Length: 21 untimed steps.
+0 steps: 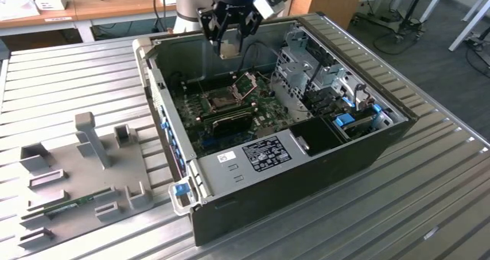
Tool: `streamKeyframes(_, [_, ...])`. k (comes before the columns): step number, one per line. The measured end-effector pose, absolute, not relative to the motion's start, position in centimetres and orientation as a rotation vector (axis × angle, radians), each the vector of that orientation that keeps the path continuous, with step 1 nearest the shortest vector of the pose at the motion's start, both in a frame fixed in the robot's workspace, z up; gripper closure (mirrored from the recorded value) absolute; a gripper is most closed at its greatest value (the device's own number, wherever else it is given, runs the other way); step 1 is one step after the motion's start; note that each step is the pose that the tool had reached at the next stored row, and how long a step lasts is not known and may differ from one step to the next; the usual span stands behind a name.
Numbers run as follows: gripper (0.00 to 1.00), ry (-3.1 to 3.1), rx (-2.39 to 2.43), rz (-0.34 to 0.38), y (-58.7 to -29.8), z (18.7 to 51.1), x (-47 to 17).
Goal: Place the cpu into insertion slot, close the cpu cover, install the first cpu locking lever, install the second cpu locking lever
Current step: 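Place the cpu into insertion slot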
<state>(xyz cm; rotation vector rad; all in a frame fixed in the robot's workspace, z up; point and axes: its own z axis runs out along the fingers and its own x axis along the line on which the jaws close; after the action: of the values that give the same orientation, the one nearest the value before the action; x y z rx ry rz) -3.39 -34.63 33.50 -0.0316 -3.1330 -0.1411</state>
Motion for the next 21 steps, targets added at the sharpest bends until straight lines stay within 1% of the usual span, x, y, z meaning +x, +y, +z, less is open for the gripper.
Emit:
streamKeyframes(6, [0.46,-3.133,-0.032,-0.141,-34.63,32.67,-3.39])
streamKeyframes(21, [0.46,-3.133,-0.032,-0.141,-34.63,32.44,-3.39])
